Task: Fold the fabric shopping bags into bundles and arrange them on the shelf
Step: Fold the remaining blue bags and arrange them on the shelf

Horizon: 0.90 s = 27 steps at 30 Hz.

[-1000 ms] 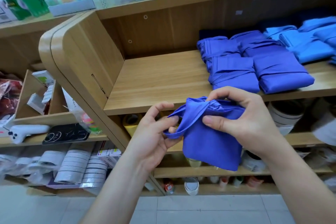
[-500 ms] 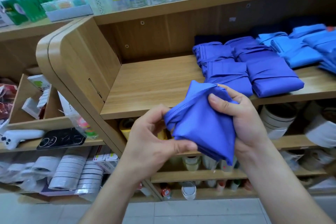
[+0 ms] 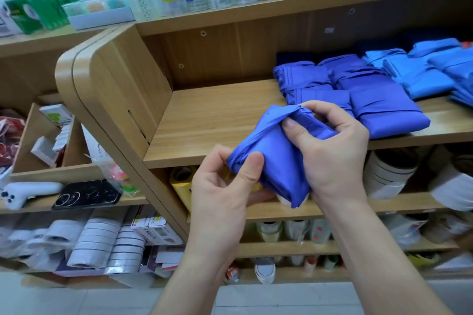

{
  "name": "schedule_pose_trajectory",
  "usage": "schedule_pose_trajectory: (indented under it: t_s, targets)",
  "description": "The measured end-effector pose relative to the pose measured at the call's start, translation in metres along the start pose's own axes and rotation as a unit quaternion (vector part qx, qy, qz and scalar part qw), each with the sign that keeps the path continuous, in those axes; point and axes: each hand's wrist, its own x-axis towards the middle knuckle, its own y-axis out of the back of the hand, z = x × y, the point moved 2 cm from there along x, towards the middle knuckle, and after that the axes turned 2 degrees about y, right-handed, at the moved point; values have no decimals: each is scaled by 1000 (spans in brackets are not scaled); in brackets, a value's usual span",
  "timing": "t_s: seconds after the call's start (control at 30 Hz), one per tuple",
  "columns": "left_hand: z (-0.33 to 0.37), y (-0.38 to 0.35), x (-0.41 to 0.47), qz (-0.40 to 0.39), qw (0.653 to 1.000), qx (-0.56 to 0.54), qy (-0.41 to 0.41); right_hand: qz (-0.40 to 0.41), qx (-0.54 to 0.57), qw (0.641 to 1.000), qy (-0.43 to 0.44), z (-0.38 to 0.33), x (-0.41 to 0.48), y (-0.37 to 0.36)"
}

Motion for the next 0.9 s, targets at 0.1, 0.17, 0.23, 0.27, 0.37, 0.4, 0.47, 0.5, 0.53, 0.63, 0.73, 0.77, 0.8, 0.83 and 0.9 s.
schedule_pose_trajectory:
  t_s: [0.1,0.17,0.23,0.27,0.37,0.4,0.47,0.5,0.53,0.63,0.73,0.77,0.8,0.83,0.9]
  targets:
    - [1,-2,6,35,996,64,-60,30,-31,999,19,3,-1,-2]
    - [-2,0,8,46,988,106,-103,59,-52,997,3,4,-2,-4]
    - [-7,4,15,62,975,154,-146,77,-26,996,-44,9,-5,-7]
    - [-8,6,18,69,970,171,-158,62,17,995,-81,12,-8,-9]
    - [-10,11,27,81,968,173,-161,-52,101,979,-169,18,-17,-15]
    - [-11,11,28,74,972,159,-154,-68,100,978,-170,17,-17,-15]
    - [-14,11,29,53,976,149,-150,-42,89,986,-132,12,-13,-16]
    - [-15,10,29,42,976,151,-153,-15,82,991,-103,10,-11,-16]
    - [-16,9,29,29,978,143,-150,14,76,994,-75,9,-8,-17]
    - [-22,1,27,3,984,127,-128,85,67,994,-5,8,-2,-25]
    - [-25,-3,20,5,969,203,-143,111,31,992,59,7,0,-29]
    - [-24,-2,19,-1,952,255,-169,106,3,990,88,7,-1,-29]
    - [-23,0,17,-10,929,311,-200,95,-29,988,115,6,-2,-28]
    - [-20,3,16,-17,901,366,-233,82,-56,985,137,7,-3,-27]
    - [-11,6,14,-26,831,465,-303,64,-97,979,165,9,-2,-25]
